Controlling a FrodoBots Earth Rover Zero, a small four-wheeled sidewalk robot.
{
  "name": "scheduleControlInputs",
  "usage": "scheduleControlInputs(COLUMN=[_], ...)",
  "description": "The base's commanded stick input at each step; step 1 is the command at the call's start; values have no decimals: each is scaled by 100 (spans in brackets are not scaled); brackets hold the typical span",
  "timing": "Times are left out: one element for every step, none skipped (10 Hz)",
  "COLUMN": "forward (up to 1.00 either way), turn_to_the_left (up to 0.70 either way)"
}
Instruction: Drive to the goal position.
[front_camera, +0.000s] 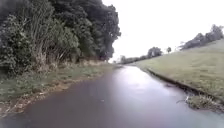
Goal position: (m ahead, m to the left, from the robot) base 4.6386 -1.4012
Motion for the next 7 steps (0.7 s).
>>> scheduleControlInputs(forward=[4,4,4,4,4,2,3], turn_to_the_left=[0,0,0,0,0,0,0])
